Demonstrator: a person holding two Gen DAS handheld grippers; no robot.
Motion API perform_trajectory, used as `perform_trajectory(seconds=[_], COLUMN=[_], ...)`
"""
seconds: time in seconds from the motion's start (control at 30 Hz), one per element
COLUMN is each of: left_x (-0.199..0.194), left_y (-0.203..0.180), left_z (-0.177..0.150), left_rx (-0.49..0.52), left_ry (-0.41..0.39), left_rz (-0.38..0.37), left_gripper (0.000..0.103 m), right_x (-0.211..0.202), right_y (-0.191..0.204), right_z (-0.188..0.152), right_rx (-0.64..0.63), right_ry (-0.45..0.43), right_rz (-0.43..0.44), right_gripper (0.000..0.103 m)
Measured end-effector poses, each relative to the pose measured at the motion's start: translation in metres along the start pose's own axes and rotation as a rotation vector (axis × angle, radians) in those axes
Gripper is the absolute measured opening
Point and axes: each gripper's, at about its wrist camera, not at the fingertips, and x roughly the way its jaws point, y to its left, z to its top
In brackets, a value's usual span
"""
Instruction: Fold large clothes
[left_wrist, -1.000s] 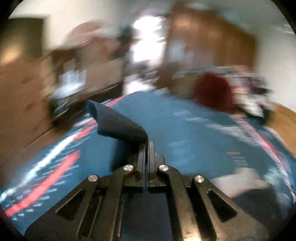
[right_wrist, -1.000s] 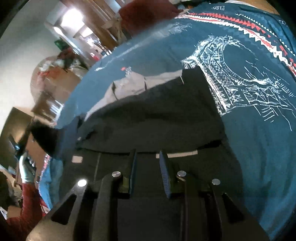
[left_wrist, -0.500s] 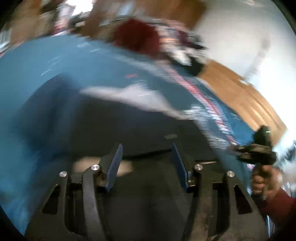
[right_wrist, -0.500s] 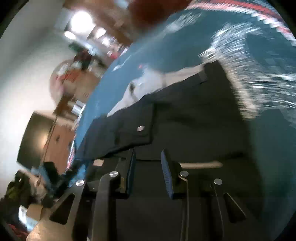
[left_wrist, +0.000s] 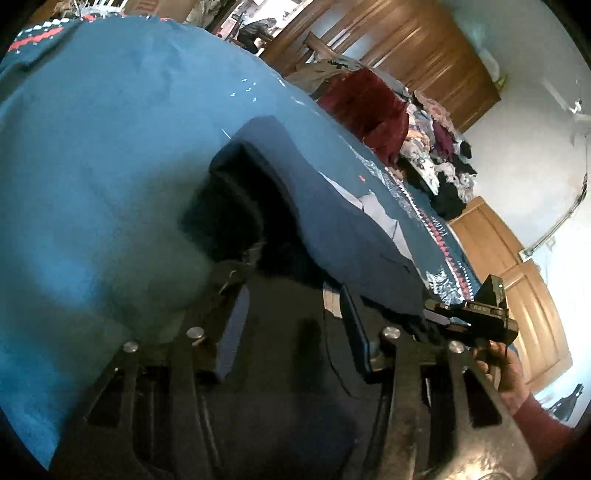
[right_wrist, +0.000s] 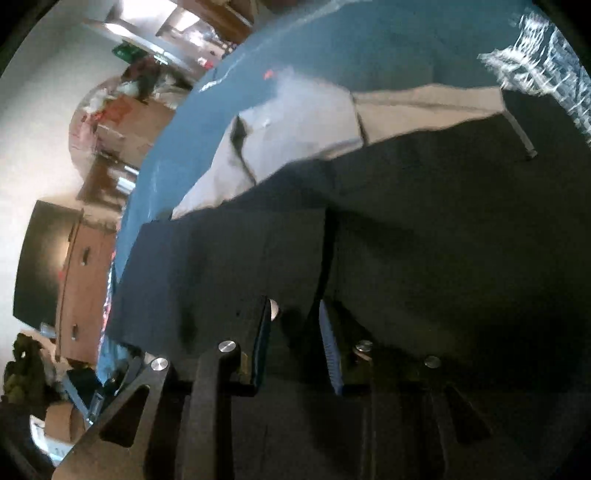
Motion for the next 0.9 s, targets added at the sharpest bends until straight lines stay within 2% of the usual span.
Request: perform_trajectory(seconds=[0.07, 0.23, 0.37, 0.47, 0.57, 0.7, 0.9], left_x=[-0.001, -0.004, -0.005, -0.005, -0.007, -0.007, -0.006], left_y=[0.005, 0.014, 0.015, 0.016, 0.017, 0.018, 0.016], left_z=[0.004, 0.011, 0.011, 0.012, 0.012, 0.011, 0.013], left_rx=[0.001, -0.007, -0.008, -0.008, -0.009, -0.002, 0.014], left_ry=[0.000, 0.000, -0.003, -0.006, -0.013, -0.020, -0.019], left_rz=[-0.005, -0.018, -0.019, -0.024, -0.031, -0.031, -0.018], left_gripper=[0.050, 0.050, 0.050, 0.050, 0.050, 0.050, 0.051], right_x=[-0.005, 0.011, 0.027, 0.025, -0.012, -0.082, -0.113], right_y=[-0.006, -0.012, -0.007, -0.005, -0.009, -0.029, -0.073], right_z=[0.002, 0.017, 0.024, 0.026, 0.030, 0.035, 0.034], right_rx=[0.007, -0.026, -0.010, 0.011, 0.022, 0.041, 0.112], right_ry=[-0.038, -0.058, -0.045, -0.041, -0.118, -0.245, -0.272], right_rz=[-0.021, -0.013, 0.055, 0.079, 0.098, 0.067, -0.017], right_gripper=[0.036, 0.036, 0.037, 0.005, 0.003, 0.003, 0.003])
